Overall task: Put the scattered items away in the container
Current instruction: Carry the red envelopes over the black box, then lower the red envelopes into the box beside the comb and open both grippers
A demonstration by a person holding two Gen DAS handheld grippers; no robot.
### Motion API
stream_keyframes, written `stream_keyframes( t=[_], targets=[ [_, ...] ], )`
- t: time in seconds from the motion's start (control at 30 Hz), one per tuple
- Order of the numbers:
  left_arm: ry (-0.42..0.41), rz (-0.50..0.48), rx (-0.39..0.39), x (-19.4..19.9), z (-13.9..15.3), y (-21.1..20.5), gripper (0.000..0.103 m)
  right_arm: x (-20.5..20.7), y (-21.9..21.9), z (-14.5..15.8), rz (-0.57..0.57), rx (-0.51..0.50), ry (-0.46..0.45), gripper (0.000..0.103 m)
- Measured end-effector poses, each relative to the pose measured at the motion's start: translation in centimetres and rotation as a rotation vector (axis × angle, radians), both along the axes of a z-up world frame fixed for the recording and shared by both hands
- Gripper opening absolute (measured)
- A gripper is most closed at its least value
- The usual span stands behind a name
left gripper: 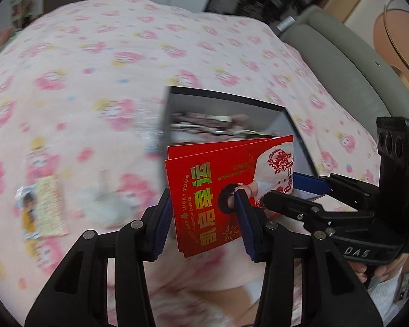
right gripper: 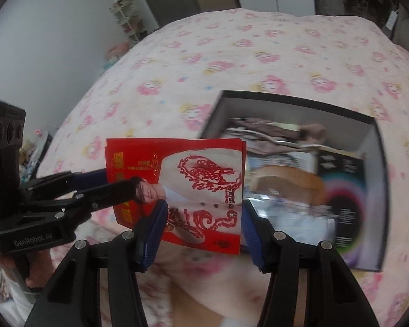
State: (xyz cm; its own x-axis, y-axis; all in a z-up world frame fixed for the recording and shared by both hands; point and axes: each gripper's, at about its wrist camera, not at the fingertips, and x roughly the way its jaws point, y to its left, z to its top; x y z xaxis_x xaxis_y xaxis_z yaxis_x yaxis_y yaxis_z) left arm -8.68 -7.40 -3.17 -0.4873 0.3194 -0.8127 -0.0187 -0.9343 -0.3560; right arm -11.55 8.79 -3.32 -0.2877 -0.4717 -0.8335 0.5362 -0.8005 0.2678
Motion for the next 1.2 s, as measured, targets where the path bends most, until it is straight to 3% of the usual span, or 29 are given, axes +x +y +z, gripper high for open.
stream_keyframes(
  t=[0.17, 0.33, 0.53, 0.87, 1.1, 1.2],
  targets=[
    [-0.033, -0.071, -0.035, -5.5, -1.1, 5.6, 0.045, -4.1, 5.1, -0.9, -0.107, 0.037, 0.015, 0.051],
    [-0.109, -0.116, -0.027, -8.3, -4.8, 8.7, 0.045, -6.5, 8.1, -3.5, -0.187, 0.078, -0.011, 0.051],
    [-0.194, -0.126, -0.004, -8.3, -8.8, 9.5, 0.045, -6.8, 7.5, -7.6, -0.185, 0.21, -0.075, 0.051],
    [-0.235, -0.138, 0.023, -7.3, -10.7, 8.5, 0.045, -6.2, 6.6, -9.9, -0.145, 0.261, -0.117, 0.051],
    [-0.246, -0.147, 0.006, -6.8, -10.5, 8.4, 0.048, -6.1, 7.9, -9.8, -0.15, 0.234, -0.142, 0.051],
    [-0.211, -0.131, 0.006, -6.5, -9.2, 7.5, 0.048, -6.3, 9.6, -8.7, -0.176, 0.138, -0.144, 0.05]
  ],
)
